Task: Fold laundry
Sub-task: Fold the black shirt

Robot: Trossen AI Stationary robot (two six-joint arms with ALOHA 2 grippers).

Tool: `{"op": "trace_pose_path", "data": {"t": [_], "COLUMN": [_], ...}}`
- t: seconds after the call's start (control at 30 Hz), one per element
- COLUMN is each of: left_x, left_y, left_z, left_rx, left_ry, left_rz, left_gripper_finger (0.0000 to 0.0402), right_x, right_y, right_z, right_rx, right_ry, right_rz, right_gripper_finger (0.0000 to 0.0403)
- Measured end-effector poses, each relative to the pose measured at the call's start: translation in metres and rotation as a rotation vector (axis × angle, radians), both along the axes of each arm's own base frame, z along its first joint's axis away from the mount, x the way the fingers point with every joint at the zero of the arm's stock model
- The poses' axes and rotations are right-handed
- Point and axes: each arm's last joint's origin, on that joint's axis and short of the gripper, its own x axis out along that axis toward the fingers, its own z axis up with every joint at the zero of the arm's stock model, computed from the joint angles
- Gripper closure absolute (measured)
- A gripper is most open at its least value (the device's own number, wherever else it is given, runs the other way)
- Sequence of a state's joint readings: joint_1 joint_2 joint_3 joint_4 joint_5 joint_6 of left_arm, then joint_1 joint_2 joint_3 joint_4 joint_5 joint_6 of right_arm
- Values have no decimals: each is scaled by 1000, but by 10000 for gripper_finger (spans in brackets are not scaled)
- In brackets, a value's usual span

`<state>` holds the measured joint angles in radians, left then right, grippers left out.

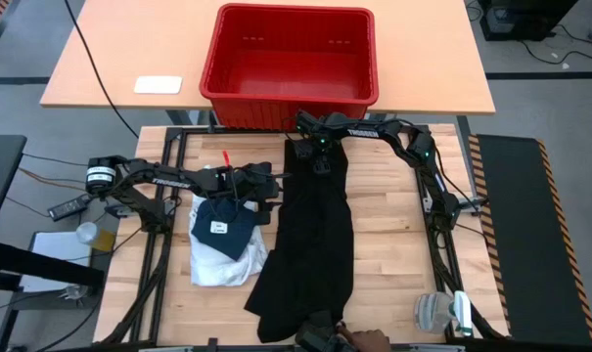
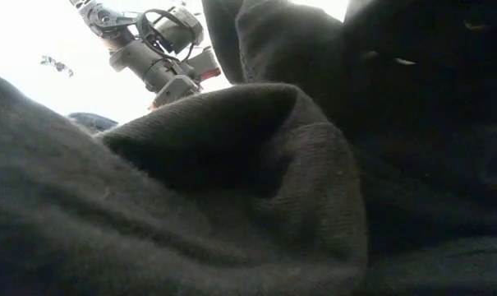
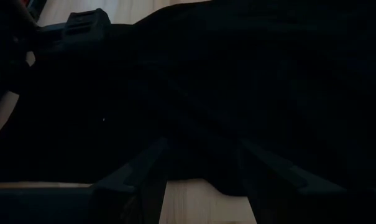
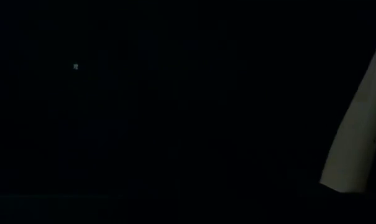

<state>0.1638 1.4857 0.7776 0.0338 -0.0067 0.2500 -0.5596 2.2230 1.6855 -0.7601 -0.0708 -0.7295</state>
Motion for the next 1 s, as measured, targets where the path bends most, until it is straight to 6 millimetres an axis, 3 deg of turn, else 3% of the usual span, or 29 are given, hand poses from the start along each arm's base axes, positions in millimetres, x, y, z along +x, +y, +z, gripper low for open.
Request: {"op": "trace_pose_path", "data": {"t": [0.1,0.33,0.53,0.77,1.0], "left_x": [0,0,0,1,26], "left_y": [0,0,0,-1,1], "left_z": [0,0,0,-2,-39], "left_rx": [0,0,-4,-51,-83], "left_ry": [0,0,0,-7,-34], "left_rz": [0,0,3,-10,-30], "left_gripper_finger": [209,209,209,209,209], "right_x": [0,-1,-7,-13,-13], "right_y": [0,-1,2,6,6], "right_z": [0,0,2,34,37], "right_rx": [0,-16,-10,7,13], "right_ry": [1,18,75,15,5], "right_rz": [3,-66,-139,-198,-215], "right_gripper_finger": [284,392,378,393,389]}}
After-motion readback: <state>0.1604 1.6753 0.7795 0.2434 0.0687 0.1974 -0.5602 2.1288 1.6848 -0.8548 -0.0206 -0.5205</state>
